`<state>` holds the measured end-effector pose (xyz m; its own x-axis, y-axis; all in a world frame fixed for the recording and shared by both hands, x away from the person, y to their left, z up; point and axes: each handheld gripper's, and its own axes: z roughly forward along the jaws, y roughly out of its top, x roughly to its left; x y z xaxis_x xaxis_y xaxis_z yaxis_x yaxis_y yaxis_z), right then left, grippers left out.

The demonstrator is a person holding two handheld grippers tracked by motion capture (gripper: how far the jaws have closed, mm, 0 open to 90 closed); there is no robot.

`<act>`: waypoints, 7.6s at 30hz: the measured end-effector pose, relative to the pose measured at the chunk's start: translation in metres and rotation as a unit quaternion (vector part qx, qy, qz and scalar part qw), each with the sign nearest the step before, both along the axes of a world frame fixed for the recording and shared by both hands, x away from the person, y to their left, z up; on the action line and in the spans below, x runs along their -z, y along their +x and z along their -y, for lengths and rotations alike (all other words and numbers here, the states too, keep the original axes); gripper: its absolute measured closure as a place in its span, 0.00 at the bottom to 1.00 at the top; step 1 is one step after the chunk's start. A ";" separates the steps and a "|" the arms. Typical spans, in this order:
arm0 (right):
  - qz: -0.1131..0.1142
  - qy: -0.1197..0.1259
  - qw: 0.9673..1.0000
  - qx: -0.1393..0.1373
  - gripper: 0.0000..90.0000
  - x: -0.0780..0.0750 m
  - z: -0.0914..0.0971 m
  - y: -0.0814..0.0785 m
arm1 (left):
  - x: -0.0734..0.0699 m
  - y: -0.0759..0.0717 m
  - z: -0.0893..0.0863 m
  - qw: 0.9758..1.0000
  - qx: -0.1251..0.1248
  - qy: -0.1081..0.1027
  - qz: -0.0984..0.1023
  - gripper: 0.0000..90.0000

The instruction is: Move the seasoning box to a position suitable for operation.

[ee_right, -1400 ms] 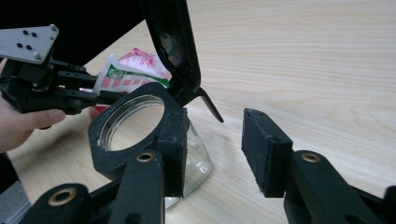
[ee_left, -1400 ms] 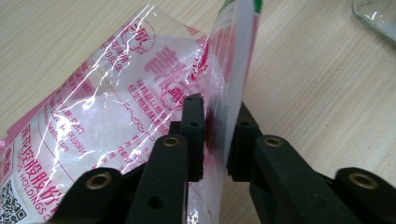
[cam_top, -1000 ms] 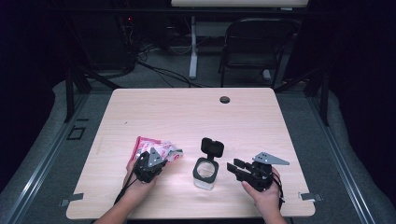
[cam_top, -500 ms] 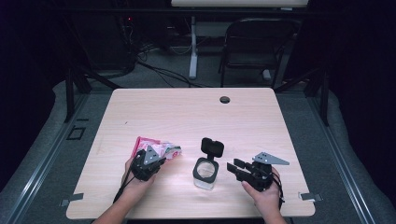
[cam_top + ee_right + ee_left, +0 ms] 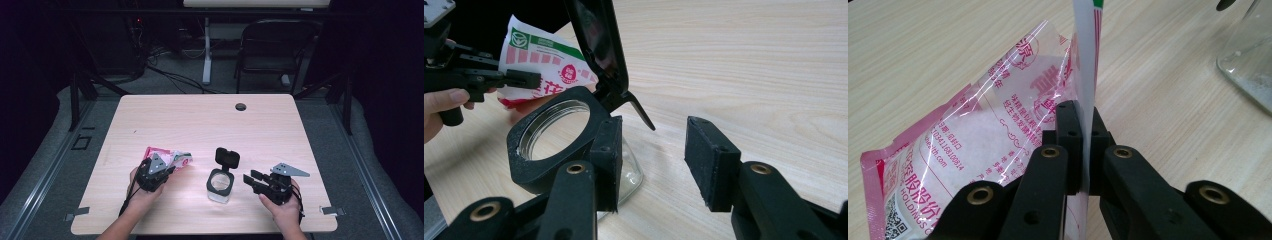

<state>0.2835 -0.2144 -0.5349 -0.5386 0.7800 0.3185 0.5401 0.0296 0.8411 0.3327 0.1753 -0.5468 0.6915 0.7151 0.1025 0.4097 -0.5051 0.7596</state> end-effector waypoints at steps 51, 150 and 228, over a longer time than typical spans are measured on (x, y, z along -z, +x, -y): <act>0.024 -0.003 1.000 0.005 0.66 -0.002 0.003 -0.002 | -0.100 -0.015 0.032 0.991 0.074 -0.031 0.109 1.00; 0.052 -0.058 0.961 -0.267 1.00 -0.030 -0.139 0.007 | -0.031 -0.071 0.000 0.992 0.104 -0.064 0.012 1.00; 0.034 0.010 0.965 -0.261 1.00 -0.024 -0.125 0.022 | 0.025 -0.041 0.002 0.997 0.063 -0.034 -0.039 0.35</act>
<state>0.3052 -0.0894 -0.5106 -0.8769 0.3909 0.2797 0.3986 0.2662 0.8776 0.2914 0.1733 -0.5717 0.7805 0.6252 -0.0002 0.4051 -0.5055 0.7618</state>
